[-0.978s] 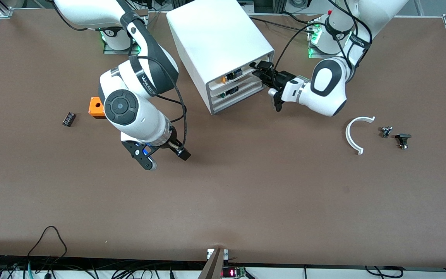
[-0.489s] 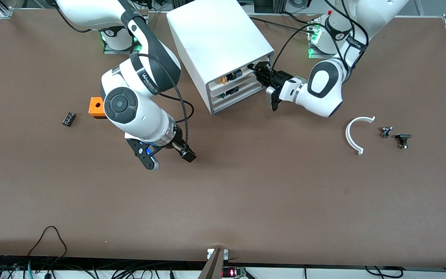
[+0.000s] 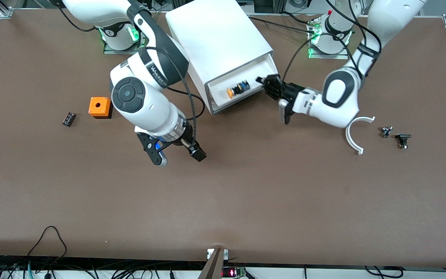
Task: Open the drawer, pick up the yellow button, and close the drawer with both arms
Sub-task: 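Pull the drawer open with the left gripper while the right gripper hovers, then grasp the yellow button with the right gripper while the left gripper releases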
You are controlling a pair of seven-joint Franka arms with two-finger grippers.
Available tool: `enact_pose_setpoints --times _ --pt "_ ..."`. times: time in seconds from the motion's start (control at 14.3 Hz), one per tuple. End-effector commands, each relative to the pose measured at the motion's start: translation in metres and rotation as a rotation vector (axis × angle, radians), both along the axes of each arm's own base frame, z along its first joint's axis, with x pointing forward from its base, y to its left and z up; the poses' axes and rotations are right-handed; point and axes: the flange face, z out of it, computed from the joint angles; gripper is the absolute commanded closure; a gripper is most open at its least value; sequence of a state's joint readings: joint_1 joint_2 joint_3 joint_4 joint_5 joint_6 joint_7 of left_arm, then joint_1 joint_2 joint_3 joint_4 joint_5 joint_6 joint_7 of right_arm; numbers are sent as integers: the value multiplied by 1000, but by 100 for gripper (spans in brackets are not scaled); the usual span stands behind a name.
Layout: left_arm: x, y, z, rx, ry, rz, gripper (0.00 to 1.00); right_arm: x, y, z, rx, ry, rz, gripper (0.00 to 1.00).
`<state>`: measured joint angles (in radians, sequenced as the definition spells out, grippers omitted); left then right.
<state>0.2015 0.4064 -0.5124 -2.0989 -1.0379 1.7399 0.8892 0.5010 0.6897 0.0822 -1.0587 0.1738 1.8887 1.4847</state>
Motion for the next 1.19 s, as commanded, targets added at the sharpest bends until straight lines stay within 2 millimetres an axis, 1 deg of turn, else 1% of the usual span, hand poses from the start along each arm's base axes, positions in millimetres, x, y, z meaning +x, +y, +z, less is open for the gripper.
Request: enact_pose_setpoints --times 0.0,0.07,0.21,0.28,0.35,0.42,0.49,0.56,0.63,0.7,0.77,0.84,0.98,1.12 --pt "51 19 4 6 -70 2 100 -4 19 11 60 5 -52 0" --pt "62 29 6 25 -76 20 100 -5 23 15 72 4 -74 0" --pt "74 44 12 50 -100 32 100 -17 40 17 82 18 -87 0" --pt "79 51 13 52 -104 47 100 -20 45 19 94 25 -107 0" --pt "80 52 13 51 -106 49 100 -24 54 22 116 24 -133 0" --pt "81 52 14 51 -107 51 34 -26 59 24 130 23 -154 0" --pt "83 60 7 47 -87 64 1 -30 65 26 138 21 -163 0" --pt "85 69 6 36 -78 70 0 -35 72 27 144 24 -171 0" --pt "93 71 21 21 -94 58 0 -39 79 28 152 24 -181 0" --pt "96 74 33 28 -89 29 0 -48 91 29 159 27 -181 0" --pt "102 83 51 74 -78 3 0 -53 97 30 167 29 -193 0" --pt "111 96 74 134 -68 -21 0 -58 104 30 171 34 -203 0" --pt "121 107 118 255 -66 -64 0 -68 118 25 174 44 -214 0" --pt "129 121 156 407 -110 -67 0 -77 133 21 193 45 -238 0"
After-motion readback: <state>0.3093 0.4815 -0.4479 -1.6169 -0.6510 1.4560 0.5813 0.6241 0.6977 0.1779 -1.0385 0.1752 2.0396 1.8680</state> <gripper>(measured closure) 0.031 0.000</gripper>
